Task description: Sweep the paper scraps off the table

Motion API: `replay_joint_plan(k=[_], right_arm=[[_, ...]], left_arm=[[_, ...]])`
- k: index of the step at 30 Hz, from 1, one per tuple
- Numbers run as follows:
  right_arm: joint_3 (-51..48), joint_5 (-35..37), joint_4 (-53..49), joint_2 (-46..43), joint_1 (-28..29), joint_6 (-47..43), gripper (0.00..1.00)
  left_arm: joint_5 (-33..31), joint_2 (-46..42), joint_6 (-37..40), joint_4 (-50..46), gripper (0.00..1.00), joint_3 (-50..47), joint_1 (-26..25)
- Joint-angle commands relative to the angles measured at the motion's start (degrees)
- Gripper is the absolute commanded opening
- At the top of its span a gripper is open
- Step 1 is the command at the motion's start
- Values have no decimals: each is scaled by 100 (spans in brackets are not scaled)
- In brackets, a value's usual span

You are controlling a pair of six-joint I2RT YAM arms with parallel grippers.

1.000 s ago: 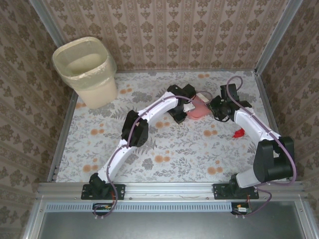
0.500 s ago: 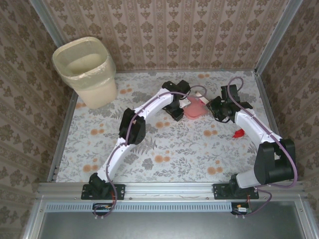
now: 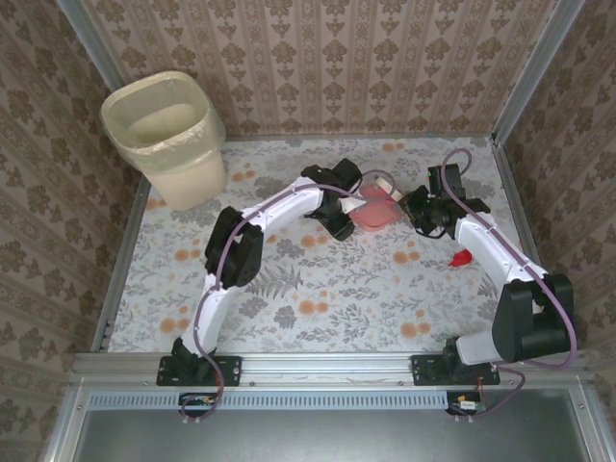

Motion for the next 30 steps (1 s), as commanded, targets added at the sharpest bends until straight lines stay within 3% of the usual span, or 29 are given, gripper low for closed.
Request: replay_joint_plan(k=[1,5,8,19,30], right_arm=[[-35,-88,5,-175,13,-229,0],[-21,-69,9,-183,13,-350,0],[-25,-40,-16,-200,13,-383,0],[36,-28,-162,-240,13,-622,0],[141,-9,-340,-292,13,-709,0]], left_arm=[[-2,-474,146,1153,53,-796,95],[107,-955,306,2303,54,-1883,98],[110,-1065,249,2522,53,-2064,139],[529,-1115,211,3158,50,-2370,247],[774,-977,231,2921,52,-2244,296]])
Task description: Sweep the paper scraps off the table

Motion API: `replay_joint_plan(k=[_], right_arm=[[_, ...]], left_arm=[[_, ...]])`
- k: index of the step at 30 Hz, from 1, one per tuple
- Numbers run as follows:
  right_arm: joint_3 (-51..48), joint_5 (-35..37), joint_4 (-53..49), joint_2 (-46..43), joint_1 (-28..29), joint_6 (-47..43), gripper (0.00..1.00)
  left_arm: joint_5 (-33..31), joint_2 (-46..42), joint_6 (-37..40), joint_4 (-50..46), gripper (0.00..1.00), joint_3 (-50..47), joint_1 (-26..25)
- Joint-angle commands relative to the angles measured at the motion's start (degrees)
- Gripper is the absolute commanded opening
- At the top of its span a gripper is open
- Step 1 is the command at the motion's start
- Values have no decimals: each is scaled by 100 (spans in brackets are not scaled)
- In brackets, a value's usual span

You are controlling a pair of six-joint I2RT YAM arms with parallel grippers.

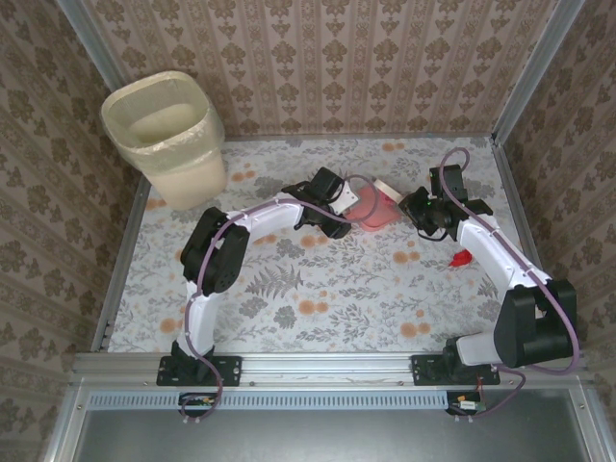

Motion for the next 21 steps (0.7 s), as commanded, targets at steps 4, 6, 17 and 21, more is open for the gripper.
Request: replay_joint_plan(k=[4,6,17,21], right_arm=[[207,30,-221,-220,15,-197,0],[242,58,-260,-227,13,-226,0],[427,53,-377,-239,13,-314,0],[555,151,-462,-243,5,-394,0]], left_arm=[[199,-34,152,-194,52,128,11],[163,-51,151,-160,52,99,2],[8,137,138,-318,45,283,-1],[-61,167,160,-356,45,303,-24]])
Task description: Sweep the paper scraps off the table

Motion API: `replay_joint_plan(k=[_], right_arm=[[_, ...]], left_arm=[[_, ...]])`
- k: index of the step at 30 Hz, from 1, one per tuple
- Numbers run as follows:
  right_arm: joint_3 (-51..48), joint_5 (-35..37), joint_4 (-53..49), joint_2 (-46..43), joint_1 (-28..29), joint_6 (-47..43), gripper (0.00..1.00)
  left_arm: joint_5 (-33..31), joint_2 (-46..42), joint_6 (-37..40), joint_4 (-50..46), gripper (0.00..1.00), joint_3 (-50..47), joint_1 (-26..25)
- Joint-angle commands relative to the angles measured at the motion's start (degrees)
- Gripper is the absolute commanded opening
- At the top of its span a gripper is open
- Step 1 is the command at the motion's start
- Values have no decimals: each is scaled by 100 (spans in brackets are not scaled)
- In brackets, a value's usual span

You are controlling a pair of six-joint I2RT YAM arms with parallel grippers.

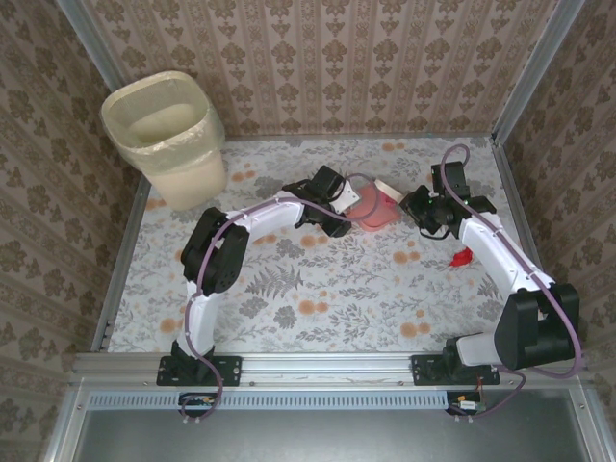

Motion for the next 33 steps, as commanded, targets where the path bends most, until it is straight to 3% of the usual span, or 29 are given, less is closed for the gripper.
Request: replay_joint_plan(k=[1,23,33], right_arm=[[304,178,-77,-168,-2,-152,0],[976,396,-183,986,-160,-495,0],[796,282,-187,944,-147,-502,0]], left_arm=[[-102,170,140,-216,44,160,-22],[-33,313,222,-327,45,139,66],[-23,270,214,-298,39,117,71]])
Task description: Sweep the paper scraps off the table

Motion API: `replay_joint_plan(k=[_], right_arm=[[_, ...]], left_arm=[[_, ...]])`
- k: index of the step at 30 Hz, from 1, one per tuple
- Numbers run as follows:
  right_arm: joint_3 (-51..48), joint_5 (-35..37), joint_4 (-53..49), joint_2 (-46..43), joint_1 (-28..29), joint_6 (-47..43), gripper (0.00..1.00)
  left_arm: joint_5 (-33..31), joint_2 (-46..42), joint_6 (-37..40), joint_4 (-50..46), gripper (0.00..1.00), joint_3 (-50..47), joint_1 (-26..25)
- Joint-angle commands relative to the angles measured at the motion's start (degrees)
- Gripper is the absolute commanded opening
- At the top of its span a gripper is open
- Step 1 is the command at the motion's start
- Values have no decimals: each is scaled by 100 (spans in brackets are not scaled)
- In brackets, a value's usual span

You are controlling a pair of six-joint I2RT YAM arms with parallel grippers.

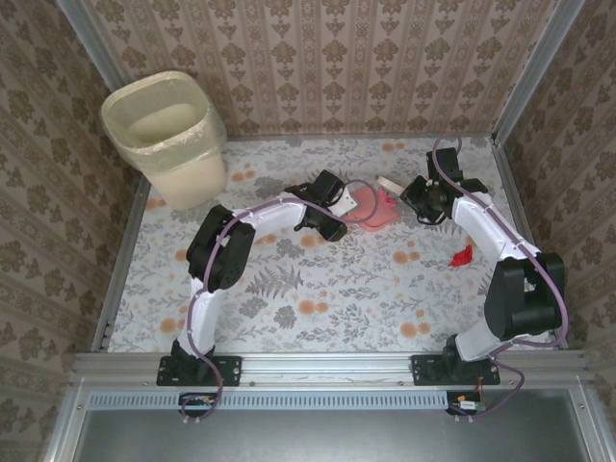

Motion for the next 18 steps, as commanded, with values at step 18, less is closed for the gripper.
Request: replay_joint_plan(k=[18], right_arm=[[-441,-305,-25,-649,207,124,0]], left_arm=[[149,-215,-4,238,28,-100,27]])
